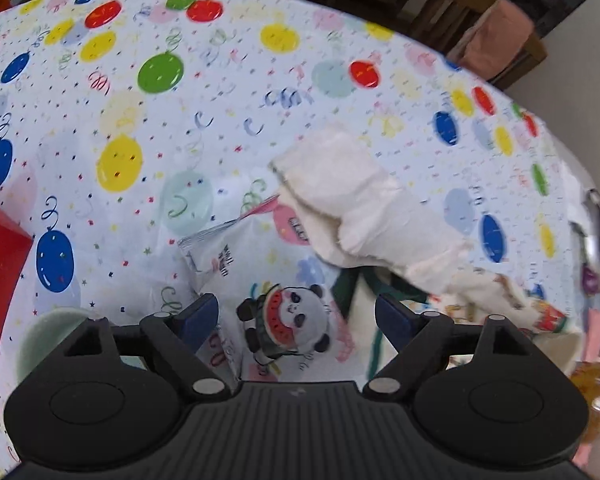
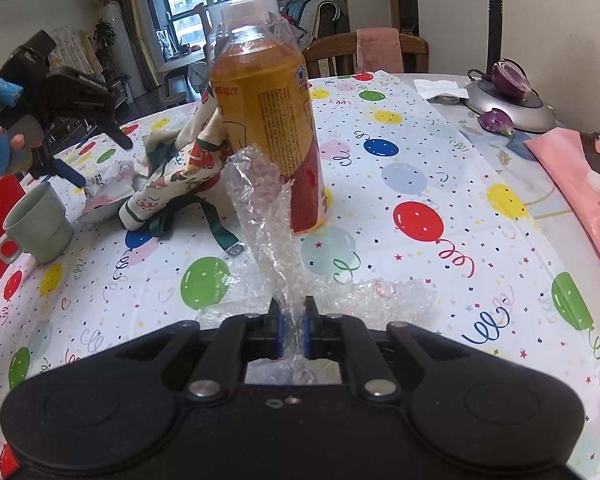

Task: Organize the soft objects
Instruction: 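Grasp the bubble wrap with the right tool while the left tool grasps the panda snack bag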

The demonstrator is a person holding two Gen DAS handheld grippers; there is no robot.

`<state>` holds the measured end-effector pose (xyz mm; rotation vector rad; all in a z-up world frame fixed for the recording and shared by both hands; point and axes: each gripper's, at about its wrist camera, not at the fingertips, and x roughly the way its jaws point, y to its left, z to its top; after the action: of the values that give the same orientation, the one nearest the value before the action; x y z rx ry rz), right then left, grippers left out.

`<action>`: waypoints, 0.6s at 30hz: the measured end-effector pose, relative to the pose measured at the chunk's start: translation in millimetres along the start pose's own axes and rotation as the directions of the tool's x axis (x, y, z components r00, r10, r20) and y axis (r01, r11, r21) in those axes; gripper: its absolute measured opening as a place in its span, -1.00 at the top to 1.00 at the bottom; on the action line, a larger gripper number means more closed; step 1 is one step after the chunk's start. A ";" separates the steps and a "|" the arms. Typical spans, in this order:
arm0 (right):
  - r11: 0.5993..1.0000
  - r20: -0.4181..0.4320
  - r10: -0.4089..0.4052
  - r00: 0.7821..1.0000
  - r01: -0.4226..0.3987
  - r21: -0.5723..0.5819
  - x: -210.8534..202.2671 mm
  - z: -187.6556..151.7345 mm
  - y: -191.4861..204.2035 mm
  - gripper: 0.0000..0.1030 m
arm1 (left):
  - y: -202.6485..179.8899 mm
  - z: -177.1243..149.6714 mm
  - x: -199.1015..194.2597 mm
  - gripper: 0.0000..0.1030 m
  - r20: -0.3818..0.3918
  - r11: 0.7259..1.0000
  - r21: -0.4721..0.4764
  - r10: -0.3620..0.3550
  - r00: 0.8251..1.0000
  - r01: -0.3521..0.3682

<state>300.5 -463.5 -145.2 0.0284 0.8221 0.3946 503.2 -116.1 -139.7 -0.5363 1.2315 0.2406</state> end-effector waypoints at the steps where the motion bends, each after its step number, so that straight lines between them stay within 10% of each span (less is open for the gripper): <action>1: 1.000 -0.001 -0.001 1.000 0.001 -0.001 0.6 0.4 0.1 0.85 | -0.1 -0.8 4.9 -0.67 -0.005 1.000 -0.004 0.018 1.000 -0.018; 15: 1.000 -0.009 0.000 1.000 0.000 0.000 5.2 3.8 -0.1 0.85 | -29.7 -11.5 33.5 -0.70 0.049 0.955 0.150 0.252 0.966 -0.257; 17: 1.000 -0.010 -0.001 1.000 0.001 -0.002 5.4 3.9 -0.1 0.85 | -30.2 -14.0 32.6 -0.03 0.065 0.952 0.161 0.253 0.965 -0.260; 18: 1.000 -0.010 -0.004 1.000 0.004 -0.002 5.6 4.2 -0.3 0.85 | -30.8 -15.3 31.0 -0.03 0.077 0.950 0.167 0.255 0.964 -0.265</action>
<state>307.0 -461.3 -146.4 0.0228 0.8318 0.3926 514.7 -153.6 -164.3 -0.2117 1.2556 0.3634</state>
